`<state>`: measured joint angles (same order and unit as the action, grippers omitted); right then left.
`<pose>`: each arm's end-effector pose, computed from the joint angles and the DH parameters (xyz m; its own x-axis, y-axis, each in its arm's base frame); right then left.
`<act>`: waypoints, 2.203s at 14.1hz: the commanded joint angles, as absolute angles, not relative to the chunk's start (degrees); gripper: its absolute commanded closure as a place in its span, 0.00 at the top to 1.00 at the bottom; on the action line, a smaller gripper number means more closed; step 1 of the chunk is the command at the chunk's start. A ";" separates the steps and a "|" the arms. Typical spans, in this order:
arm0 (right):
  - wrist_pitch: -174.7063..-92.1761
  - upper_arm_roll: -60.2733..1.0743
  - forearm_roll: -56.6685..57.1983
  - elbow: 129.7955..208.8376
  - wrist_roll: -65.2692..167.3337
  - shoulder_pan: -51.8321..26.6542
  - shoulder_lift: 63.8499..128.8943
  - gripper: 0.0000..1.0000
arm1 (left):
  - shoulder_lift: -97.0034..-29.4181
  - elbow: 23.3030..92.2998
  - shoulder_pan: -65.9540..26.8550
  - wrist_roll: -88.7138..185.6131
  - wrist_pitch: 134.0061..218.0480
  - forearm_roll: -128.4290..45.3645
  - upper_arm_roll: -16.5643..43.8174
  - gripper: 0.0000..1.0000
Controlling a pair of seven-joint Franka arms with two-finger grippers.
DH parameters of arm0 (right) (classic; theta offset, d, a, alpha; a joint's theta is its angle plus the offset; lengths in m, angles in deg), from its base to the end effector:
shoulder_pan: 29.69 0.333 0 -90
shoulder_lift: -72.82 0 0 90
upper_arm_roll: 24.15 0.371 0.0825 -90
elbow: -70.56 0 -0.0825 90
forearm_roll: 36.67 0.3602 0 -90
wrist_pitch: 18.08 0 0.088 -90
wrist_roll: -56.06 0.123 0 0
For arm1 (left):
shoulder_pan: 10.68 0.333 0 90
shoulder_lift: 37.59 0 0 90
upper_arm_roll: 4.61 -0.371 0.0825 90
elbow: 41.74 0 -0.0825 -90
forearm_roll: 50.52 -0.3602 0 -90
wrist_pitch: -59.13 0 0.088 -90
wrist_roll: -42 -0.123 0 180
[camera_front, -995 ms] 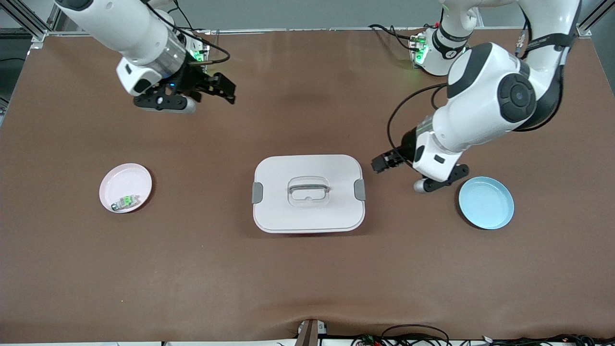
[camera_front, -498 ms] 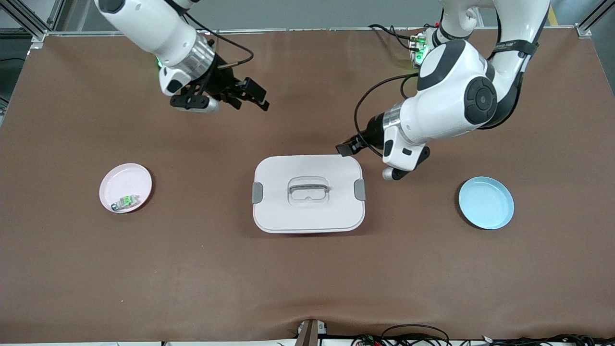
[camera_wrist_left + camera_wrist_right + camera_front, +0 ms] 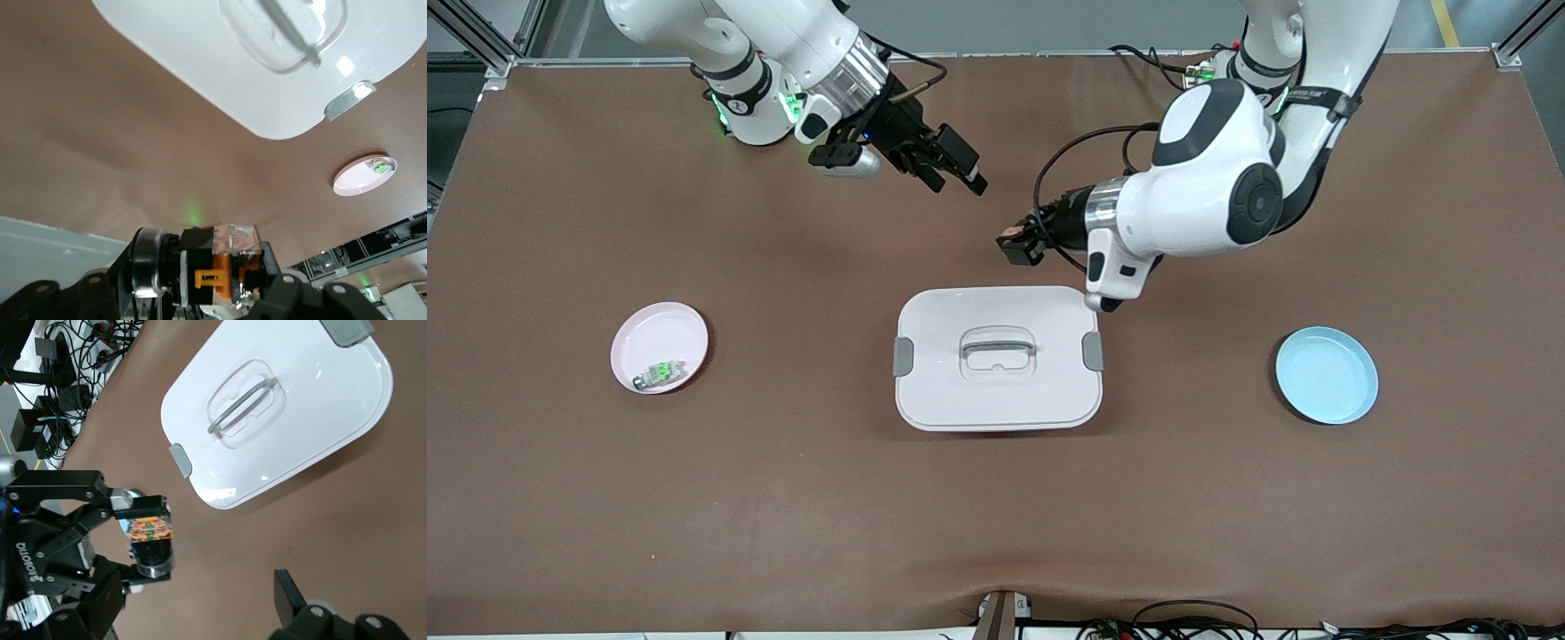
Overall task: Transfer orange switch to right arm and place
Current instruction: 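Carry the switch with the left gripper toward the right gripper, then grasp the orange switch with the right gripper from the left gripper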
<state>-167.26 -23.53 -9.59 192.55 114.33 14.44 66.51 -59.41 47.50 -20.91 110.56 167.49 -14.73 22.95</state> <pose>0.3890 0.3779 0.5738 0.8550 -0.5085 -0.1022 -0.4567 -0.6448 -0.6129 0.5226 -0.4068 0.5158 0.5706 0.4719 -0.6720 0.7354 -0.6579 0.1625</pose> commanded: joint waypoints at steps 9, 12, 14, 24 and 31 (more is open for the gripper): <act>-170.66 -24.24 -8.19 189.66 117.14 16.98 73.17 1.00 | -61.23 45.98 -23.68 115.64 166.97 -10.01 22.90 0.00; -170.49 -24.24 -8.19 189.39 117.15 17.07 73.70 1.00 | -62.37 45.72 -24.12 115.04 167.23 -9.92 22.99 0.00; -170.57 -24.24 -8.19 189.30 117.15 17.07 73.79 1.00 | -62.55 45.72 -24.47 115.04 167.23 -10.01 22.90 0.00; -170.31 -24.33 -8.37 189.56 116.80 17.16 75.19 1.00 | -62.81 45.54 -24.65 115.83 167.23 -9.92 22.90 0.00; -170.05 -24.24 -8.37 189.56 116.62 17.16 75.28 0.89 | -62.64 45.54 -25.00 115.91 167.23 -10.01 22.90 0.00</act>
